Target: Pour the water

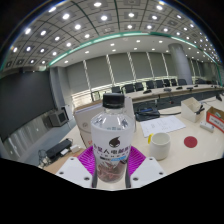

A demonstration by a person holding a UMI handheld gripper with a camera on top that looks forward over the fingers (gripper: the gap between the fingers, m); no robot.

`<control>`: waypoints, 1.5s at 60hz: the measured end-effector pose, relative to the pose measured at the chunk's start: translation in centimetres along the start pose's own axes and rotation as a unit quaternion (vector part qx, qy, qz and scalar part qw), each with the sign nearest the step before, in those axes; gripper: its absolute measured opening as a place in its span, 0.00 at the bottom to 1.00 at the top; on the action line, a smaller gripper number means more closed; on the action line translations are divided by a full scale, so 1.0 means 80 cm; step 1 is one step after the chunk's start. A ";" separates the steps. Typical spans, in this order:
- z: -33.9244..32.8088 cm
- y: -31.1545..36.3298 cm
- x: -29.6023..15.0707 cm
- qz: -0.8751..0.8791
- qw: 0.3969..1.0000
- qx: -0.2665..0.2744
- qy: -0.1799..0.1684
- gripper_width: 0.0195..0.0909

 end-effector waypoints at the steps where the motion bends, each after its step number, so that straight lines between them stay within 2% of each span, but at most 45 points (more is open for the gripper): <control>1: 0.003 0.009 -0.009 0.021 1.000 -0.008 -0.002 0.25; 9: 0.040 0.027 -0.060 0.233 0.965 -0.117 -0.008 0.25; 15: 0.074 0.020 -0.086 0.398 0.899 -0.184 -0.008 0.25; 19: 0.088 0.003 -0.095 0.487 0.848 -0.207 -0.009 0.25; 33: 0.135 -0.053 -0.083 0.684 0.686 -0.249 0.001 0.25; 44: 0.136 -0.076 -0.072 0.725 0.643 -0.248 0.009 0.25; 54: 0.137 -0.064 -0.077 0.689 0.681 -0.246 0.023 0.25; 61: 0.111 -0.062 -0.104 0.606 0.757 -0.242 0.021 0.25; 69: 0.079 -0.085 -0.156 0.461 0.860 -0.219 -0.009 0.25; 76: 0.051 -0.133 -0.203 0.297 0.940 -0.163 -0.050 0.25; 81: 0.047 -0.180 -0.227 0.187 0.974 -0.106 -0.071 0.26; 85: 0.039 -0.232 -0.230 0.109 0.990 -0.050 -0.078 0.25; 90: 0.056 -0.312 -0.214 0.022 0.997 0.035 -0.065 0.25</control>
Point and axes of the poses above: the point between the fingertips, and its own axes, seen from behind it with the camera up: y to the left, x down, z forward, the way the camera looks, the point moved 4 cm from there along -z, backward, against the way the camera looks, and after that the axes turned 8 degrees about y, right-handed, at the moved point
